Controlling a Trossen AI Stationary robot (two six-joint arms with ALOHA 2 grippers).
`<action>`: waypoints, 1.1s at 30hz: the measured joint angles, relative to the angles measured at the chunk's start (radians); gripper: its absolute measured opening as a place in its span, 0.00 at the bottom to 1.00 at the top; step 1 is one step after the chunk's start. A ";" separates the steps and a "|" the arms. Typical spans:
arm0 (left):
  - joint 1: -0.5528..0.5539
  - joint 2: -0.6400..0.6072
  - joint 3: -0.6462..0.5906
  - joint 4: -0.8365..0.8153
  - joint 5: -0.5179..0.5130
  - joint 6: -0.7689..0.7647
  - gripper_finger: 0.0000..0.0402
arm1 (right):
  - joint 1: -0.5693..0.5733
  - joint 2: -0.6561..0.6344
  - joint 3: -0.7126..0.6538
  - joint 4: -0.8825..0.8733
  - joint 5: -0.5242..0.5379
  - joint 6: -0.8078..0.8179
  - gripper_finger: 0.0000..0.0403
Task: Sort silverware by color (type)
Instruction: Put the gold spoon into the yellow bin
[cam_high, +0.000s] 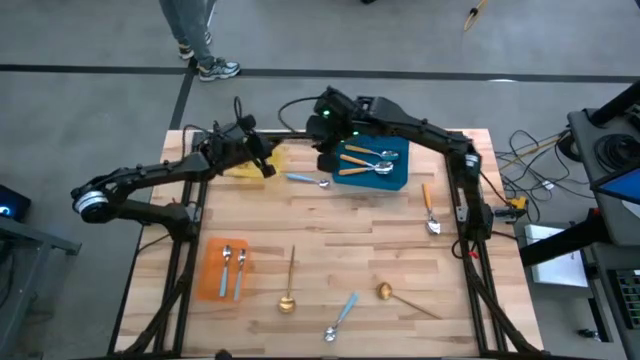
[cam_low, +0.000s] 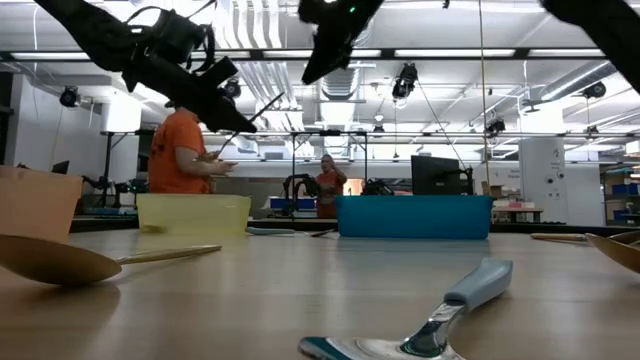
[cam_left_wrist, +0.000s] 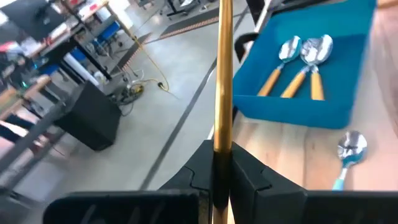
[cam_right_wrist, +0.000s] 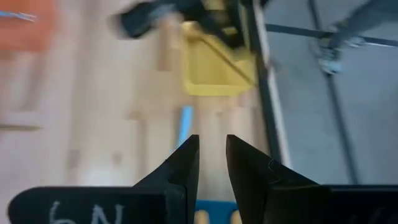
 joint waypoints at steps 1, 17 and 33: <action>0.029 0.000 0.002 0.000 0.030 -0.016 0.02 | 0.000 -0.029 -0.032 0.006 -0.036 0.008 0.18; 0.285 0.040 -0.026 -0.068 0.213 -0.081 0.02 | 0.042 -0.530 -0.875 0.627 -0.158 0.203 0.17; 0.299 0.065 -0.068 -0.072 0.212 -0.087 0.02 | 0.078 -0.634 -1.395 1.230 -0.157 0.394 0.17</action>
